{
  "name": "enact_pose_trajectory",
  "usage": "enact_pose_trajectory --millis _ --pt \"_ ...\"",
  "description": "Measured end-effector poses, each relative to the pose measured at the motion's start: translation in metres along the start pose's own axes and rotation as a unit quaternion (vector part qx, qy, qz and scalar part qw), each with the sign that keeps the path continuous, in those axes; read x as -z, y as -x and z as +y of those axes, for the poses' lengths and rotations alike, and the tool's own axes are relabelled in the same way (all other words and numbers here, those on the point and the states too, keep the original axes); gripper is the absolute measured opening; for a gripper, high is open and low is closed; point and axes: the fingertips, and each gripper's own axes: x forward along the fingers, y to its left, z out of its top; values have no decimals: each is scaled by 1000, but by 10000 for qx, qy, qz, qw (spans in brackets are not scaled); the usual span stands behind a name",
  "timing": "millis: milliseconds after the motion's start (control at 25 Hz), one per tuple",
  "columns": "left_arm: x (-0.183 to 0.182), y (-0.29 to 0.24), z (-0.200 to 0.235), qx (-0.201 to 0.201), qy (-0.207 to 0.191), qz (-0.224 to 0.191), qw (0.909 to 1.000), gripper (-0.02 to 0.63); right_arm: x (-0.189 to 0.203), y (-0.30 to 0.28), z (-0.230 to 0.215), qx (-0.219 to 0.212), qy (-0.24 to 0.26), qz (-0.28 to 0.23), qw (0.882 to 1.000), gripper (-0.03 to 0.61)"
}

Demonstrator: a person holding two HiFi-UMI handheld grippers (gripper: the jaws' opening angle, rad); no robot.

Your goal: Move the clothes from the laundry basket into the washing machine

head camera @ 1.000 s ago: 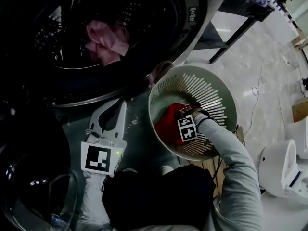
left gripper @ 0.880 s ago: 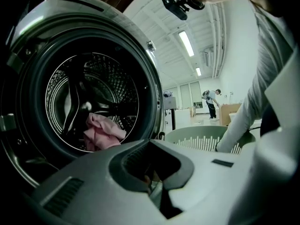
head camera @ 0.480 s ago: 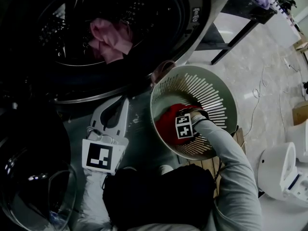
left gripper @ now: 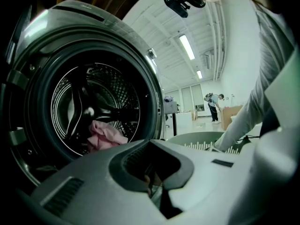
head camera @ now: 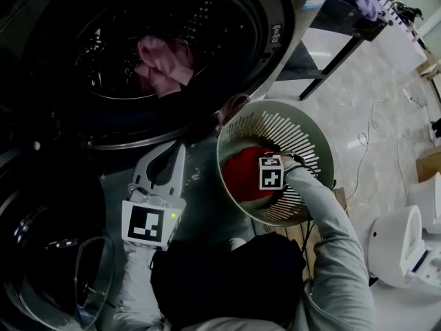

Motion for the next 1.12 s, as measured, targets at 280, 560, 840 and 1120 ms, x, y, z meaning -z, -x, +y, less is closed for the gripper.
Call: enact_pose_trajectory --millis 280,560,840,1120 --pt "-15 10 3 -109 -46 -214 9997 18 -18 95 -40 1064 -983 -1201 9821 120" --pt "-26 18 6 -171 -209 -394 9989 18 -33 195 -63 2083 -1411 -2152 9436 120" --pt "-35 26 8 -191 -256 -448 9985 18 -47 277 -71 2608 -2027 -3161 8894 120" --pt "-40 34 7 -226 -285 -539 9979 18 -71 350 -83 2934 -2675 -4481 8010 120"
